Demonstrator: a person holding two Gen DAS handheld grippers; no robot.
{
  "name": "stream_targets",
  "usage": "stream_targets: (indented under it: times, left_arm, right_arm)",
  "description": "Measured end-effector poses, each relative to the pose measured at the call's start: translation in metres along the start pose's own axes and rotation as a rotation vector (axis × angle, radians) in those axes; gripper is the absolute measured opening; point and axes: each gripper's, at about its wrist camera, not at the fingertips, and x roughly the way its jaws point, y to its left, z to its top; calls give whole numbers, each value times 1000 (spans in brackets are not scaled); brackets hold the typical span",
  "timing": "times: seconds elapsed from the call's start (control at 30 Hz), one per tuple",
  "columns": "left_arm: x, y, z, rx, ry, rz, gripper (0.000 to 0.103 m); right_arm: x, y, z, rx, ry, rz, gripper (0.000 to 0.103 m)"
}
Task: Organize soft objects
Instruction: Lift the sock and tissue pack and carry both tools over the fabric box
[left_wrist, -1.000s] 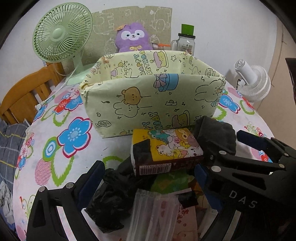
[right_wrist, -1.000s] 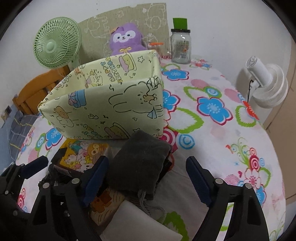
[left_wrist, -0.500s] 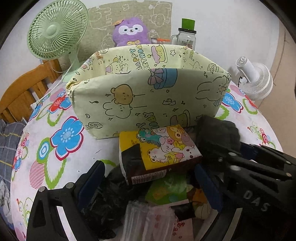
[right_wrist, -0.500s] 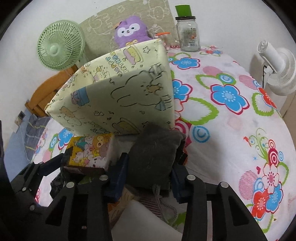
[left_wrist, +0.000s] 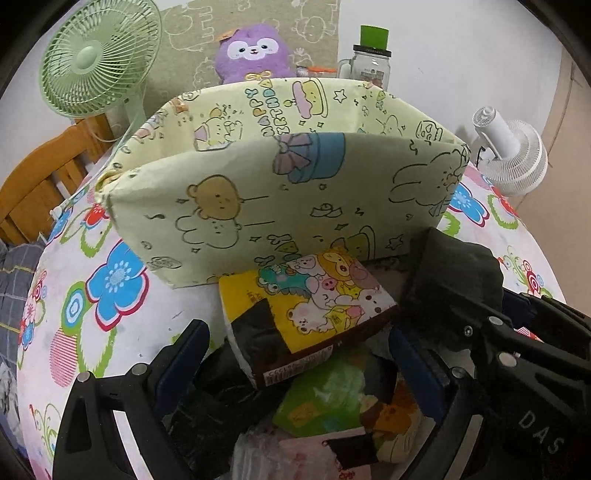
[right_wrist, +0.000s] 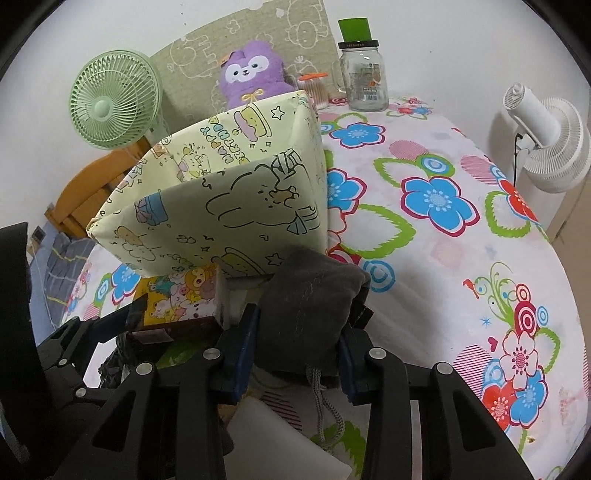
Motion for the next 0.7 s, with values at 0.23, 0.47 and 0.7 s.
stream_targets:
  times: [0.23,0.47,0.7]
  left_arm:
    - [3,-3,1,14,-5,-13,83]
    - [-6,-2,-1,24,-26,-21,80]
    - [-20,1,-3,22,-54,-27,80]
  right_arm:
    - [3,-1,2,2,4,-2,41]
    - [0,0,2,-1,-1,-1,41]
    - [-12,8,0,-18,-25,1,41]
